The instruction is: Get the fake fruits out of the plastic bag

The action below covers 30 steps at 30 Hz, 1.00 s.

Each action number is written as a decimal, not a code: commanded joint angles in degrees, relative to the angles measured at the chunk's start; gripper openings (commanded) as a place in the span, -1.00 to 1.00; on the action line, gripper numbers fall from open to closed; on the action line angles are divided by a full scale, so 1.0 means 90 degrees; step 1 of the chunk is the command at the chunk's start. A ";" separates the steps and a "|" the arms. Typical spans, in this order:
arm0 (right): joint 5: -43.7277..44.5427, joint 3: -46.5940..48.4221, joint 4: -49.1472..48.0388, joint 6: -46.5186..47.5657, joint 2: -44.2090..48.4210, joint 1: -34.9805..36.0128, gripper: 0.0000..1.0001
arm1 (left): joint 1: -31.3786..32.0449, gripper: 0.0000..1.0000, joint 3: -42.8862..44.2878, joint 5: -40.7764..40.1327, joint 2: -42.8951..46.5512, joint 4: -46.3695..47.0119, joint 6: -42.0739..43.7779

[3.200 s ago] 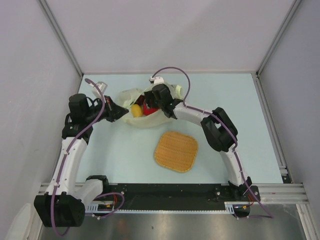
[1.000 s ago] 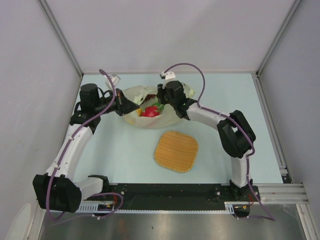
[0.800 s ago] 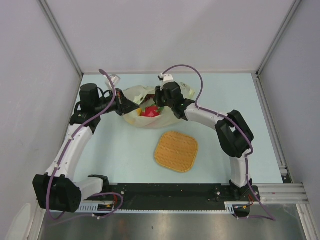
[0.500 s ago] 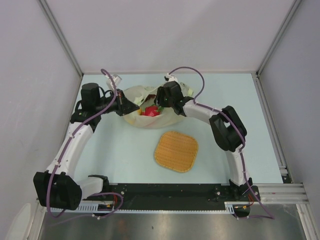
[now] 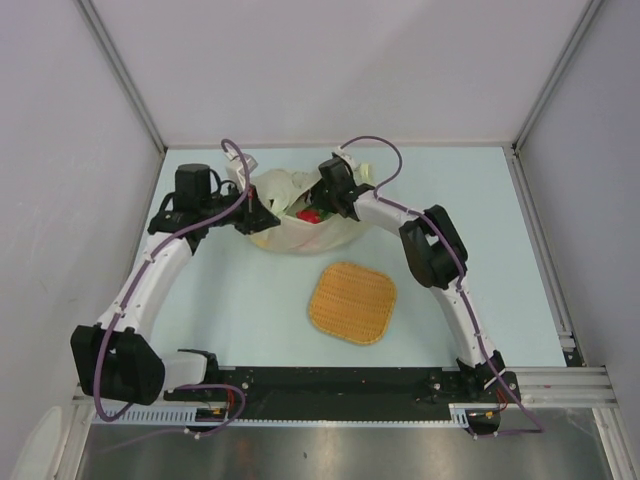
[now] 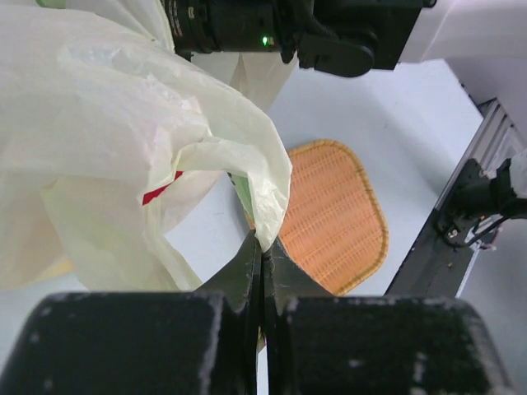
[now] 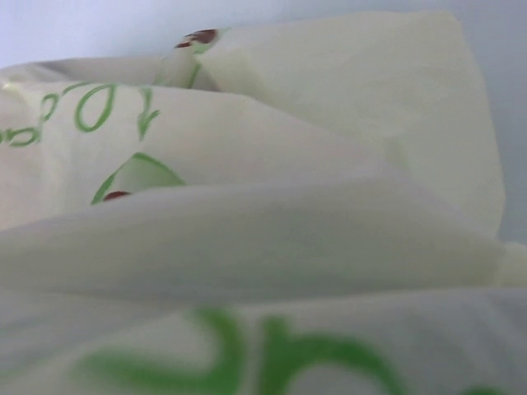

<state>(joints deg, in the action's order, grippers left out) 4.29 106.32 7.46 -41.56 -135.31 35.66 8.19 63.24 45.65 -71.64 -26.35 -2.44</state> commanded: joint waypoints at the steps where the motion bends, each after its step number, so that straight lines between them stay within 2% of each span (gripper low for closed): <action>1: 0.0431 0.0432 0.0625 -0.0655 -0.0171 -0.0173 0.09 | 0.0135 -0.99 0.0297 -0.0121 -0.0087 -0.0178 0.0437; 10: 0.0206 -0.0045 0.1514 -0.1377 0.0268 -0.0046 0.00 | 0.0165 -0.99 0.0356 -0.0218 -0.0204 -0.0207 0.0515; 15: 0.0499 0.0168 0.1505 -0.1642 -0.0189 -0.0046 0.00 | 0.0165 -0.99 0.0404 -0.0345 -0.0224 -0.0402 0.0729; 17: 0.0626 0.0402 0.1232 -0.1409 -0.0501 -0.0095 -0.16 | 0.0165 -0.99 0.0453 -0.0442 -0.0214 -0.0509 0.0856; 18: 0.0626 0.0587 0.1135 -0.1137 -0.0581 -0.0124 -0.49 | 0.0165 -0.99 0.0463 -0.0472 -0.0214 -0.0539 0.0895; 21: 0.0578 0.0667 0.0588 -0.0318 -0.0689 -0.0231 -1.00 | 0.0155 -0.99 0.0522 -0.0570 -0.0214 -0.0588 0.0993; 25: -0.0161 0.0238 -0.0289 0.0525 -0.0231 -0.0388 -1.00 | -0.0010 -0.99 0.0366 -0.0502 -0.0166 -0.0422 0.0838; 30: -0.1081 -0.0416 -0.1061 0.1141 0.0871 -0.0388 -1.00 | -0.0352 -0.99 -0.0034 -0.0200 -0.0039 0.0338 -0.0098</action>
<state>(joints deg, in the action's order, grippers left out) 0.95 105.60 5.91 -38.44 -137.69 32.69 7.49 64.95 41.15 -73.82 -29.17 2.81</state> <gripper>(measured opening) 0.009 0.007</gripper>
